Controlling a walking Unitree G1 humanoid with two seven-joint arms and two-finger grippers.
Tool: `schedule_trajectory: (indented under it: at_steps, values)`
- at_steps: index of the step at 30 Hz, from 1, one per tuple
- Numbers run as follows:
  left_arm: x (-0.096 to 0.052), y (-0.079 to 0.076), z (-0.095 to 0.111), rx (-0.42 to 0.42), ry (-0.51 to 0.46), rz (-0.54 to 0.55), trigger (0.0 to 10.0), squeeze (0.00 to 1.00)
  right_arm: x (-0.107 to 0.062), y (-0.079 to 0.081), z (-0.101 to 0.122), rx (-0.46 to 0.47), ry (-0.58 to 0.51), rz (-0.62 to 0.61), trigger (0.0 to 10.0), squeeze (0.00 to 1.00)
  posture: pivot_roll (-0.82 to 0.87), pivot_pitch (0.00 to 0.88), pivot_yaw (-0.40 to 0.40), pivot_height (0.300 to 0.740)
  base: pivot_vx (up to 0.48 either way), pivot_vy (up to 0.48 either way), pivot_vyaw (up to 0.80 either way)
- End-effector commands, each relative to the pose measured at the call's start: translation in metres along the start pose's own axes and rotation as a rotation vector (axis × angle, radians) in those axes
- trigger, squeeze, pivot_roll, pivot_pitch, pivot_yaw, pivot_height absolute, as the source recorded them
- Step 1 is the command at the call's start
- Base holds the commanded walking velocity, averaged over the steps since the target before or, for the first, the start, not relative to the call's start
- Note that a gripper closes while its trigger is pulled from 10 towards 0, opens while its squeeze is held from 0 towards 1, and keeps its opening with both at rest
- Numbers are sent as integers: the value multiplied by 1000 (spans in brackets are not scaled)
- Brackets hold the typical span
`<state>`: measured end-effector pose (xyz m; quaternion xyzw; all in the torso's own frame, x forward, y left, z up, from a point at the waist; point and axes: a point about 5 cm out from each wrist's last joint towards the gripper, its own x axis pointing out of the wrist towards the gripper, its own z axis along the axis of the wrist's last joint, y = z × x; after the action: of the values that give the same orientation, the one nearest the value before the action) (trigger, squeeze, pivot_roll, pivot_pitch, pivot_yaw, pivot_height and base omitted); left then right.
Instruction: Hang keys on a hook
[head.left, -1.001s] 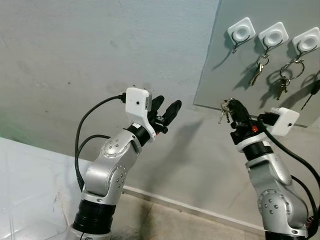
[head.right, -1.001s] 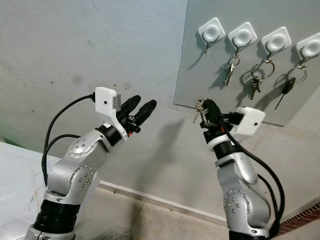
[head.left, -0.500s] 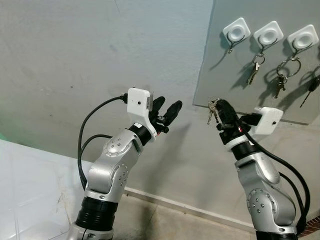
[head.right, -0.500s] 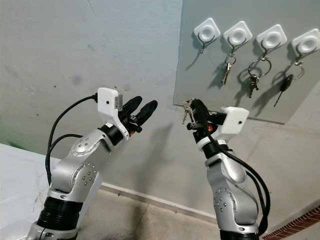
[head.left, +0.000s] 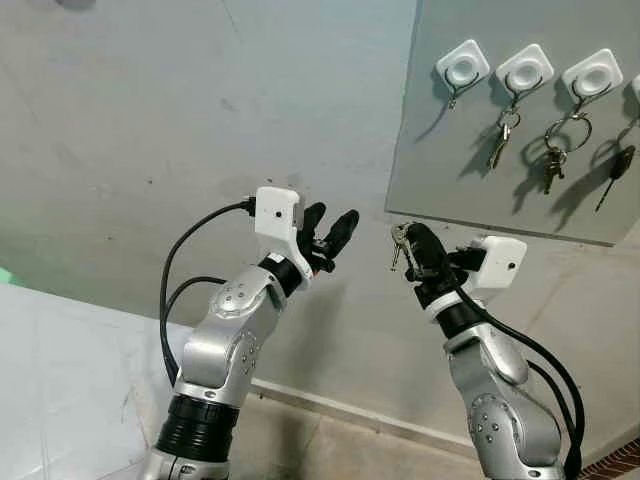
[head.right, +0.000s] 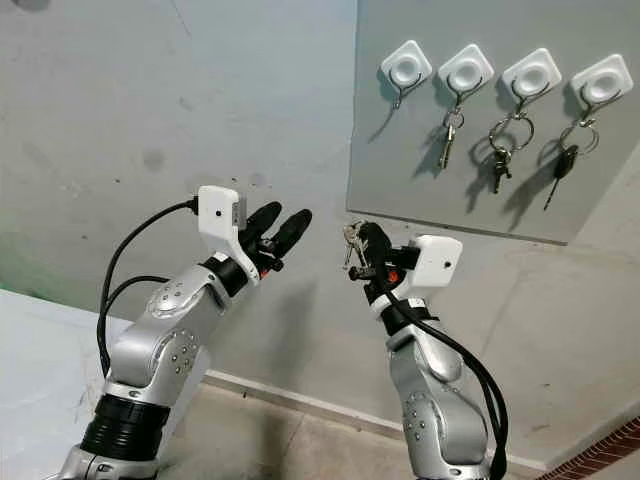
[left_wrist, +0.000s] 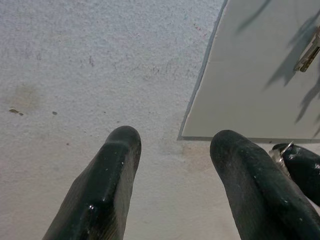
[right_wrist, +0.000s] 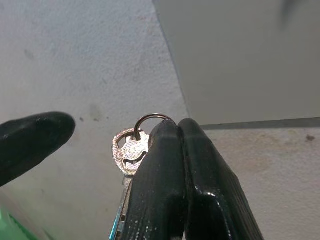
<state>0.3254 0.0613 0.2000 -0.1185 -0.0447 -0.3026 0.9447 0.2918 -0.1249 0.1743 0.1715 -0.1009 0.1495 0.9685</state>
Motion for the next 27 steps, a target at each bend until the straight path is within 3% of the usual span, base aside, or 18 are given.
schedule_trajectory:
  at_steps: [1, 27]
  values:
    - [-2, 4, -3, 2, 3, 21, 10000, 0, -1, 2, -2, 1, 6, -6, 10000, 0, -78, 21, 86, 740, 0, 0, 0]
    - [0, 5, -8, -14, -6, 40, 10000, 0, 1, 5, -6, -7, 21, -6, 10000, 0, -78, 6, 69, 740, 0, -10, 0]
